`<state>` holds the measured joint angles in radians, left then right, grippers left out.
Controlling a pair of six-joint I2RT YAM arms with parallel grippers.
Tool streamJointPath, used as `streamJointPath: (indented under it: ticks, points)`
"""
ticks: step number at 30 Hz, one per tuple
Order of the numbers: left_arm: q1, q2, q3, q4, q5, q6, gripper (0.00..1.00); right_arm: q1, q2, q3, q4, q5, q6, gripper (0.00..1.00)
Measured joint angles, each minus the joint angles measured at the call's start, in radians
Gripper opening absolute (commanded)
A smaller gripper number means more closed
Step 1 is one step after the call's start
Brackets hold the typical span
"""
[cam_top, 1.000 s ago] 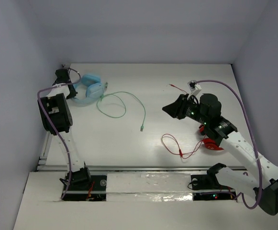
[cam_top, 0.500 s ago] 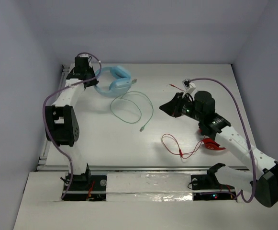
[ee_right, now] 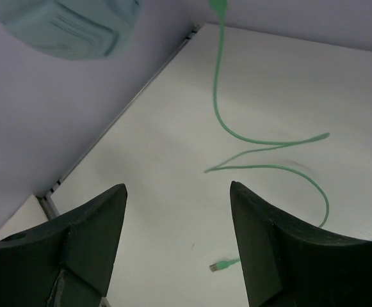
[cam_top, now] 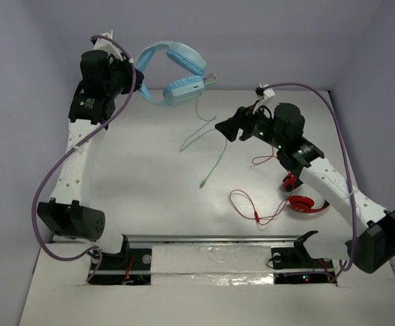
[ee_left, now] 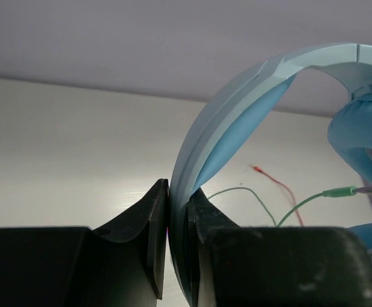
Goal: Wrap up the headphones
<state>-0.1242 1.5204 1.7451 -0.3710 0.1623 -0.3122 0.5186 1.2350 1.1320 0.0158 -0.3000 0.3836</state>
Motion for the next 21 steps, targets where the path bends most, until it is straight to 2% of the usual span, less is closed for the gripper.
streamJointPath:
  ticks: [6, 12, 18, 21]
  points:
    - [-0.058, -0.076, 0.072, -0.003, 0.092, -0.038, 0.00, 0.000, 0.093, 0.020, 0.004, -0.077, -0.102, 0.72]
    - [-0.063, -0.124, 0.115, -0.007, 0.165, -0.058, 0.00, 0.000, 0.117, 0.025, 0.002, -0.127, -0.138, 0.70]
    - [-0.063, -0.116, 0.228, -0.054, 0.181, -0.064, 0.00, 0.000, 0.115, 0.024, -0.002, -0.163, -0.194, 0.60]
    - [-0.063, -0.115, 0.268, -0.050, 0.193, -0.077, 0.00, 0.000, 0.114, 0.000, 0.023, -0.219, -0.197, 0.46]
